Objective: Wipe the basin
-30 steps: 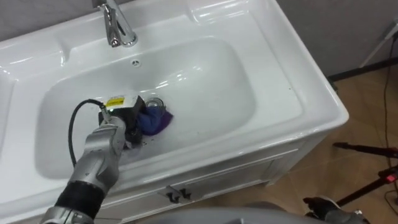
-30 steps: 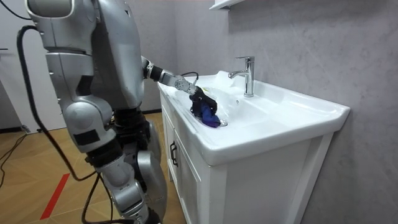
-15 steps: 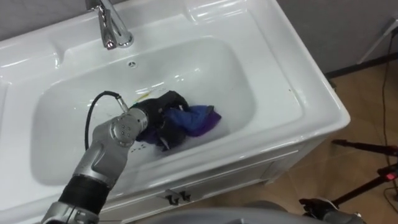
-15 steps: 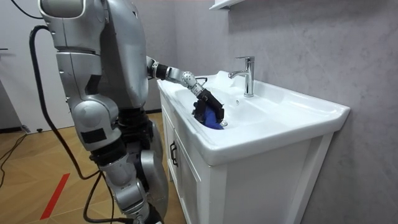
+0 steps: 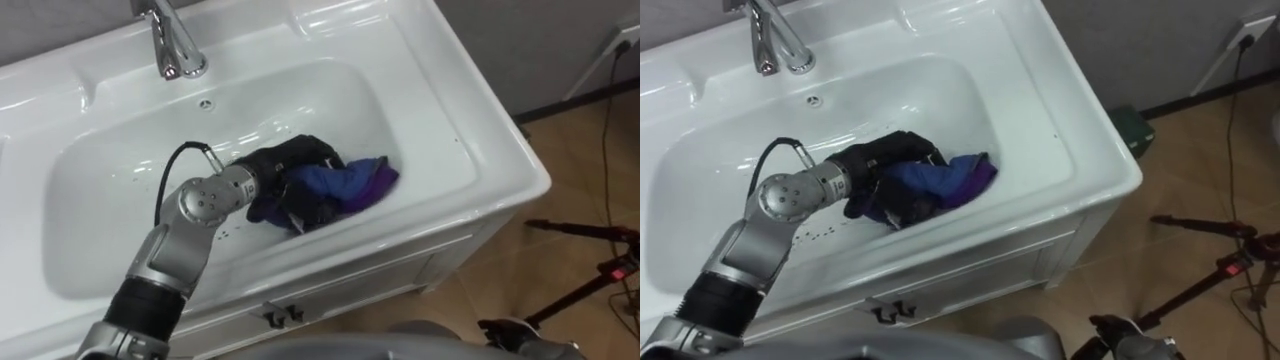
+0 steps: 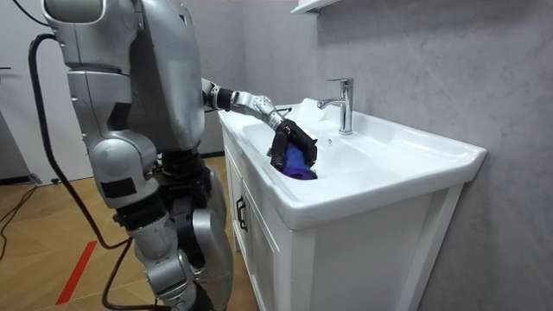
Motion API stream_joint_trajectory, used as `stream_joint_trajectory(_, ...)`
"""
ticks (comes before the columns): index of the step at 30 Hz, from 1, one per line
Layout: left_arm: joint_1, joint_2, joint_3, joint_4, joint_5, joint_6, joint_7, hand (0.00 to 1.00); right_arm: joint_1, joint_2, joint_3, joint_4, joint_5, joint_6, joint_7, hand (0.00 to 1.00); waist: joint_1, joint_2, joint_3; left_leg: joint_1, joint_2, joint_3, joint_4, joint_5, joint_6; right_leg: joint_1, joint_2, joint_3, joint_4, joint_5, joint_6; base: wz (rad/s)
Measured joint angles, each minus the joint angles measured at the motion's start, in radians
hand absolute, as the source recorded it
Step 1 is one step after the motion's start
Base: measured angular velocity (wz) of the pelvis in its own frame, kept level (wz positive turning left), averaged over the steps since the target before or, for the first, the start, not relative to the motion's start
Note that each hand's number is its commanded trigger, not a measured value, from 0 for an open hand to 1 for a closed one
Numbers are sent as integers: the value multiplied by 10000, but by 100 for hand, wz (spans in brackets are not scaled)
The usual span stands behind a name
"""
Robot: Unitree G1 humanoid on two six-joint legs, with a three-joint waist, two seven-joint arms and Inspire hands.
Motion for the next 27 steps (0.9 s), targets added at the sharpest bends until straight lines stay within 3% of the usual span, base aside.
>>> stream_joint_trajectory(7,-383,-227,384,-80,-105,-271,720,100,49,17,-7,12,17,91,-25,0,12,-235,20,162,-15,3,-149,0,1,0,29,118,-32,-1,1,-5)
stream_joint_trajectory(13,-390,-367,516,-97,-41,-297,1515,100,243,174,-3,-93,-29,158,-172,0,20,-252,-9,220,-16,21,-148,0,2,17,47,188,-19,-1,2,-4)
stream_joint_trajectory(20,-400,-410,659,33,-1,-256,2568,100,513,429,21,-51,-31,492,-101,0,3,-237,-5,417,33,71,-174,0,2,134,148,460,-19,16,-29,-11)
stream_joint_trajectory(23,-630,-429,813,703,215,-227,2966,100,552,431,-7,-61,-159,701,-99,0,-23,-245,0,500,46,151,-172,-1,2,167,174,559,3,30,-53,-13)
stream_joint_trajectory(27,-1129,-427,848,1870,900,158,3278,100,600,488,-5,-80,-517,867,7,0,-151,-282,24,464,45,168,-170,-1,2,131,173,562,8,30,-53,0)
